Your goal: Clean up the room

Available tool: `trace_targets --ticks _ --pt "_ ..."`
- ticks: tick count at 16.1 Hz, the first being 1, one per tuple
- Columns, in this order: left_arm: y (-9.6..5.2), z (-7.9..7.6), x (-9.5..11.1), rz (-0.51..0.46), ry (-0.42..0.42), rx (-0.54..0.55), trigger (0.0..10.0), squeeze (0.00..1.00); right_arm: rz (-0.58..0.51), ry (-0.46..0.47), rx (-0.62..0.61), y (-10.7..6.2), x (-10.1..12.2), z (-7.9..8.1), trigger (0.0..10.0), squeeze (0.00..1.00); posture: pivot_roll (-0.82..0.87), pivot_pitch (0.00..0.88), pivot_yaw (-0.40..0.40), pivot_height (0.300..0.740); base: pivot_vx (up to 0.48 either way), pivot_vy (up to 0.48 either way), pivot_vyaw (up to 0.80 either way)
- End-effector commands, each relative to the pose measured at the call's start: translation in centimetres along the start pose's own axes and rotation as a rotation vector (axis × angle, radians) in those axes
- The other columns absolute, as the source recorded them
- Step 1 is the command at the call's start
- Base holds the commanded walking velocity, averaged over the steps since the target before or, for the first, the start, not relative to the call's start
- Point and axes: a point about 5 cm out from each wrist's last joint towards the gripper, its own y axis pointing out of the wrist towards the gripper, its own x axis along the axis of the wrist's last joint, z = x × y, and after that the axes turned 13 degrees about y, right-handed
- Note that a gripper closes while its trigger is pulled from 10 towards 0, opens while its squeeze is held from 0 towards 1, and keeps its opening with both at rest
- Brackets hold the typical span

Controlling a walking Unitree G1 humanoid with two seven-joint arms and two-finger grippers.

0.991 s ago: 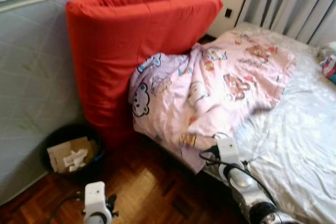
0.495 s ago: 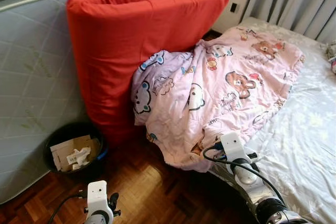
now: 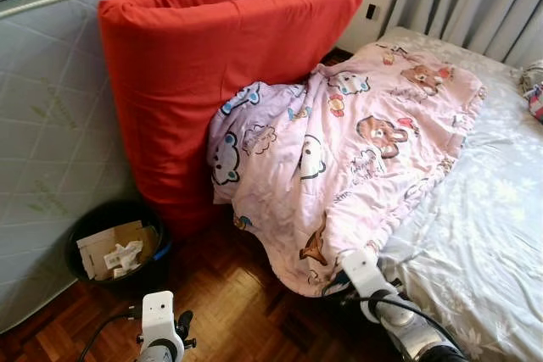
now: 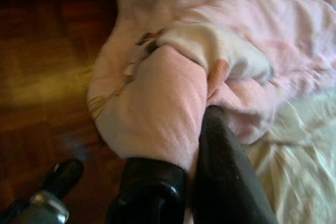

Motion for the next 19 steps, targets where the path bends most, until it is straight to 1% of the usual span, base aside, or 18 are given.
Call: trace_targets --ticks 1,2,3,4,5,7,9,11,12,13,14,16,17,18,19 --pt "-0.1 -0.3 -0.4 0.025 0.013 -0.024 10.0 0.00 0.024 -0.102 0.092 -0.1 -0.3 0.8 10.0 0.00 -0.09 0.089 -0.089 0.740 0.000 0.000 0.00" --pt "-0.1 -0.4 -0.5 0.028 0.014 -0.025 10.0 0.00 0.037 -0.204 0.133 -0.3 -0.5 1.1 10.0 0.00 -0.09 0.088 -0.090 0.740 0.000 0.000 0.00" --pt "-0.1 -0.4 -0.5 0.030 0.014 -0.027 10.0 0.00 0.015 -0.236 0.124 -0.4 -0.1 1.0 10.0 0.00 -0.09 0.088 -0.090 0.740 0.000 0.000 0.00" --pt "-0.1 -0.4 -0.5 0.032 0.014 -0.027 10.0 0.00 -0.048 -0.231 0.097 -0.5 1.0 0.9 10.0 0.00 -0.08 0.087 -0.091 0.740 0.000 0.000 0.00" --pt "-0.1 -0.4 -0.5 0.033 0.013 -0.027 10.0 0.00 -0.105 -0.265 0.045 -0.8 2.1 0.2 10.0 0.00 -0.08 0.086 -0.093 0.740 0.000 0.000 0.00" --pt "-0.1 -0.3 -0.6 0.036 0.013 -0.028 10.0 0.00 -0.146 -0.258 -0.008 -1.2 2.8 -0.4 10.0 0.00 -0.09 0.085 -0.093 0.740 0.000 0.000 0.00" --pt "-0.1 -0.4 -0.7 0.040 0.014 -0.030 10.0 0.00 -0.159 -0.250 -0.028 -1.6 2.8 -0.8 10.0 0.00 -0.09 0.085 -0.094 0.740 0.000 0.000 0.00" --pt "-0.1 -0.4 -0.7 0.043 0.013 -0.033 10.0 0.00 -0.125 -0.246 -0.054 -2.0 1.8 -1.4 10.0 0.00 -0.09 0.085 -0.095 0.740 0.000 0.000 0.00" --pt "-0.1 -0.4 -0.7 0.044 0.013 -0.034 10.0 0.00 -0.085 -0.268 -0.045 -2.1 1.0 -1.3 10.0 0.00 -0.10 0.083 -0.095 0.740 0.000 0.000 0.00" --pt "-0.1 -0.5 -0.7 0.047 0.013 -0.036 10.0 0.00 0.119 -0.514 0.015 -2.5 -3.0 -1.2 10.0 0.00 -0.09 0.083 -0.096 0.740 0.000 0.000 0.00" --pt "-0.1 -0.5 -0.7 0.047 0.012 -0.036 10.0 0.00 0.185 -0.514 0.025 -2.8 -4.6 -1.1 10.0 0.00 -0.09 0.083 -0.096 0.740 0.000 0.000 0.00" --pt "-0.1 -0.5 -0.7 0.048 0.012 -0.036 10.0 0.00 0.202 -0.478 0.030 -2.9 -5.4 -0.9 10.0 0.00 -0.10 0.082 -0.096 0.740 0.000 0.000 0.00" --pt "-0.1 -0.5 -0.7 0.048 0.013 -0.037 10.0 0.00 0.238 -0.463 0.033 -3.0 -6.6 -0.5 10.0 0.00 -0.09 0.084 -0.094 0.740 0.000 0.000 0.00" --pt "-0.1 -0.4 -0.7 0.048 0.014 -0.037 10.0 0.00 0.266 -0.374 0.032 -3.0 -7.6 0.1 10.0 0.00 -0.09 0.083 -0.094 0.740 0.000 0.000 0.00" --pt "-0.1 -0.4 -0.7 0.049 0.016 -0.036 10.0 0.00 0.265 -0.347 0.030 -2.9 -7.8 0.5 10.0 0.00 -0.09 0.084 -0.093 0.740 0.000 0.000 0.00"
